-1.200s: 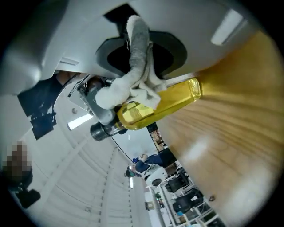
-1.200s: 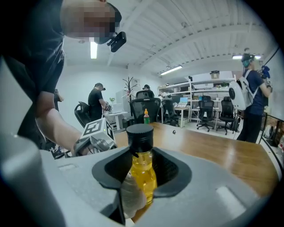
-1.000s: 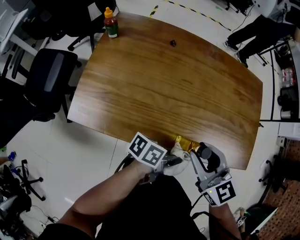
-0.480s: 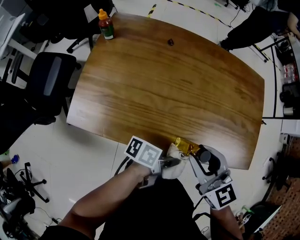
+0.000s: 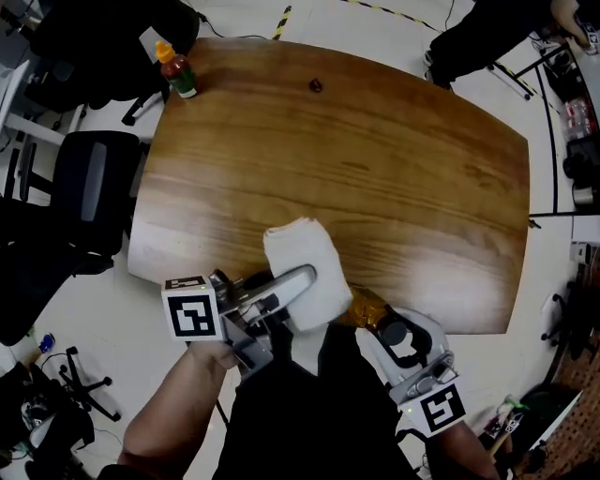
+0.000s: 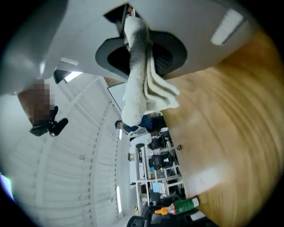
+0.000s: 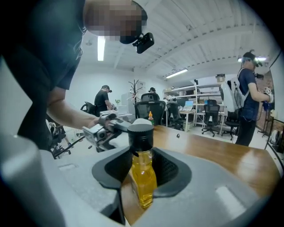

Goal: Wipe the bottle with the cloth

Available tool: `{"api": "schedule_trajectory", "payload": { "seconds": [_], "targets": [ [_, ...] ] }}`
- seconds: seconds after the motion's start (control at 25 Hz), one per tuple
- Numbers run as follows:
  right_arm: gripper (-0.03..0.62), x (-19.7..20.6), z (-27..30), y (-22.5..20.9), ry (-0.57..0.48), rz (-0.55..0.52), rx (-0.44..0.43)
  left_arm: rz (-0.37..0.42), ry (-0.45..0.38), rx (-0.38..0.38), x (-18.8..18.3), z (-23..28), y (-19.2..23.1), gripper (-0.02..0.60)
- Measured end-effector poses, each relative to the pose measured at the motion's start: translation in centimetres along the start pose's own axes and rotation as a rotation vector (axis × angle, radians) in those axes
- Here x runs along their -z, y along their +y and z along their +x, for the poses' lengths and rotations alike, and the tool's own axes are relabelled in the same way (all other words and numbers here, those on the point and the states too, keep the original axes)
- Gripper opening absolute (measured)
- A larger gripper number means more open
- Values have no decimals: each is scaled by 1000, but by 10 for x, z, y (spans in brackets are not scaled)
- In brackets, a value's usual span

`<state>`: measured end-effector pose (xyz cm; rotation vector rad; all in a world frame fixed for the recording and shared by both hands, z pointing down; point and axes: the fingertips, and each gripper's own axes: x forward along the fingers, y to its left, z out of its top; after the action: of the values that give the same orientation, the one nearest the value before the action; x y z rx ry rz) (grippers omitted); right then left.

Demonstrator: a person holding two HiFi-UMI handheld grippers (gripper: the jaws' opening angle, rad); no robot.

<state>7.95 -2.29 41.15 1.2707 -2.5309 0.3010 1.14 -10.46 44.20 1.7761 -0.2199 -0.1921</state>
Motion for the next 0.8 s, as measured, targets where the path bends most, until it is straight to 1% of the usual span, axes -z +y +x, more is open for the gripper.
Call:
{"api": "schedule_trajectory", "payload": {
  "seconds": [0.08, 0.16, 0.2, 0.28, 0.36, 0.4, 0.52, 0.6, 0.64, 0.68, 0.8],
  "targets": [
    [126, 1, -4, -6, -3, 5, 2, 12, -46, 7, -26, 24, 1, 100],
    [126, 2, -6, -9, -7, 12, 7, 6, -48, 43, -38, 51, -4, 100],
    [126, 1, -5, -7, -10, 16, 10, -8, -41, 67, -40, 60, -7, 100],
    [126, 0, 0, 1, -14, 21, 16, -66, -11, 124, -36, 72, -14, 100],
    [126, 0, 3, 6, -11, 17, 17, -116, 52, 167, -23, 81, -20, 100],
    [126, 1, 2, 7, -8, 14, 15, -116, 100, 163, -12, 86, -19, 100],
    [126, 2, -3, 5, -5, 7, 8, -102, 255, 109, 23, 102, -8, 100],
    [126, 3, -3, 4, -5, 8, 8, -96, 333, 75, 38, 108, 1, 100],
    [126, 3, -3, 4, -5, 8, 9, -76, 367, 55, 43, 109, 6, 100],
    [126, 3, -2, 4, -4, 8, 10, -39, 404, 33, 48, 110, 10, 100],
    [126, 4, -2, 4, -7, 13, 13, 100, 511, -28, 64, 110, 26, 100]
  ]
}}
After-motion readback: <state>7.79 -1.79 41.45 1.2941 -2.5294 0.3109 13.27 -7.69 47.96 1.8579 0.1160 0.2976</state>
